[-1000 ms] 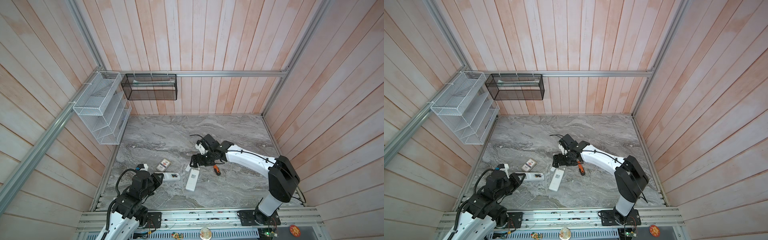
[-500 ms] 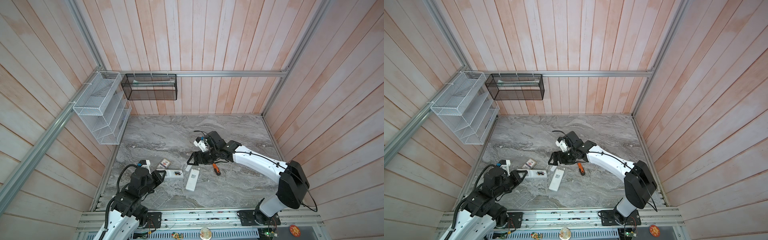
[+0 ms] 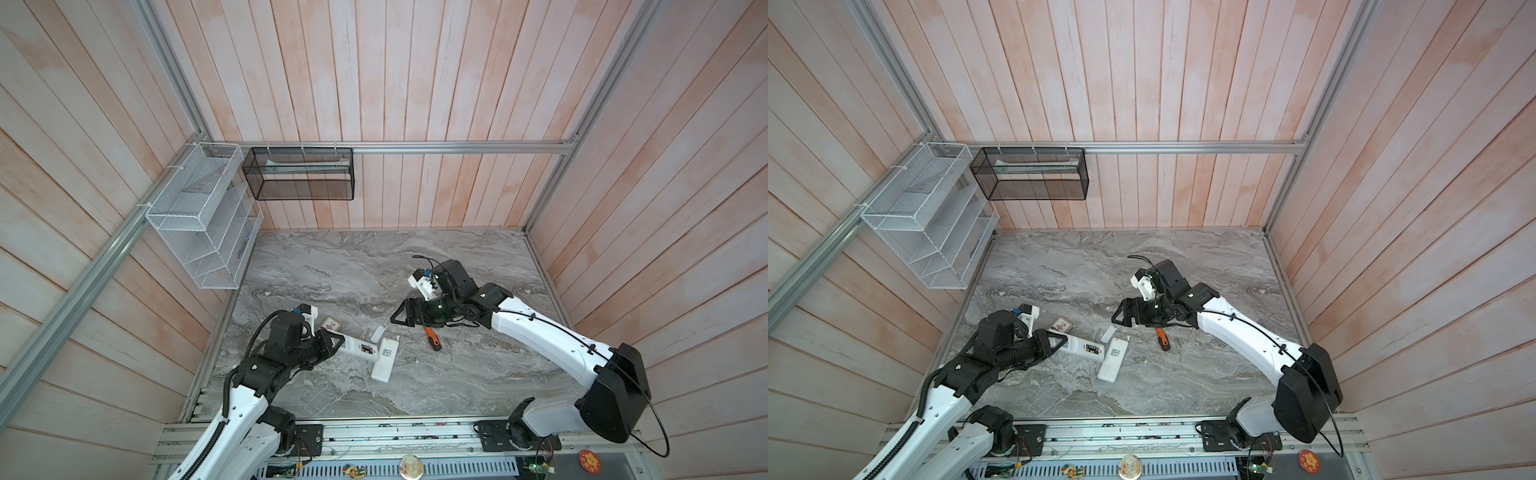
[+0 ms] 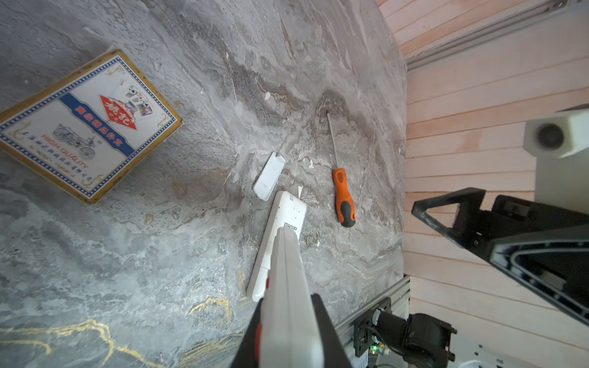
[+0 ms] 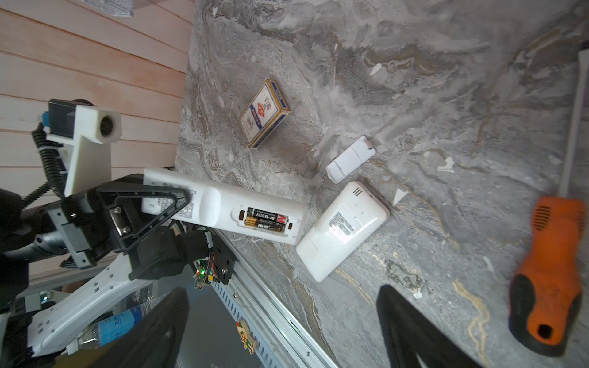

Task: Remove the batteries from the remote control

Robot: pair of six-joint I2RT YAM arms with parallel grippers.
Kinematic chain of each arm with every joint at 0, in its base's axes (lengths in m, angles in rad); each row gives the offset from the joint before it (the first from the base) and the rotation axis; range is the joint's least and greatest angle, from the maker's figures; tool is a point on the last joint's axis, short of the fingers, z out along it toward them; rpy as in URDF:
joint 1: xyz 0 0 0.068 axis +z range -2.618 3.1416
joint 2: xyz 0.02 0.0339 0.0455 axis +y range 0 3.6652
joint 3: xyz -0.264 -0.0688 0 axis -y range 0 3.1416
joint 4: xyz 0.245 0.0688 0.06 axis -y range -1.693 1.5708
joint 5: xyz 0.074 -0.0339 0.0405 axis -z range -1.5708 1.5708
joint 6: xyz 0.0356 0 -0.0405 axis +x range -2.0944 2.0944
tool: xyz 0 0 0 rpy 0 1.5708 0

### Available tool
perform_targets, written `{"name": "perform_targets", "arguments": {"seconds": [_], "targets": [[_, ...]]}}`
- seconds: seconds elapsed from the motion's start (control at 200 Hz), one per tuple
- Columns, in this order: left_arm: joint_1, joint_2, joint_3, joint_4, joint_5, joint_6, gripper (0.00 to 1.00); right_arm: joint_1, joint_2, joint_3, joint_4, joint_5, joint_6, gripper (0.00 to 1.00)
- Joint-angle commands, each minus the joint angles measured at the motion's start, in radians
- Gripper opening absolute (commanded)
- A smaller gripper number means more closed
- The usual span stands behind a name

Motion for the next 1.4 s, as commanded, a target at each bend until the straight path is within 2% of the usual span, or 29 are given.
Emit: {"name": "perform_targets", "arguments": {"seconds": [0.0, 0.195, 0.34, 0.625, 0.86, 1.045, 1.21, 1.39], "targets": [[0.007, 0.093, 0.085, -0.089, 0.066, 0.167, 0.01, -0.003, -0.042, -0.027, -0.042, 0.035, 0.015, 0.93], [0.007, 0.258, 0.219, -0.247, 0.015, 0.324, 0.0, -0.003, -0.079, -0.096, -0.012, 0.032, 0.059, 0.93], [0.009, 0.31, 0.218, -0.219, 0.024, 0.348, 0.0, 0.001, -0.092, -0.112, -0.003, 0.031, 0.081, 0.93], [0.007, 0.367, 0.114, 0.023, 0.155, 0.245, 0.0, 0.017, -0.147, -0.129, -0.049, 0.07, 0.106, 0.93], [-0.011, 0.409, 0.047, 0.193, 0.244, 0.154, 0.0, 0.018, -0.251, -0.22, -0.068, 0.102, 0.15, 0.93], [-0.034, 0.447, -0.008, 0.225, 0.246, 0.142, 0.0, 0.018, -0.309, -0.264, -0.077, 0.12, 0.174, 0.92], [-0.033, 0.438, -0.049, 0.172, 0.181, 0.128, 0.02, 0.018, -0.336, -0.289, -0.058, 0.123, 0.189, 0.92], [-0.031, 0.449, -0.075, 0.17, 0.151, 0.1, 0.11, 0.018, -0.344, -0.311, -0.028, 0.123, 0.207, 0.92]]}}
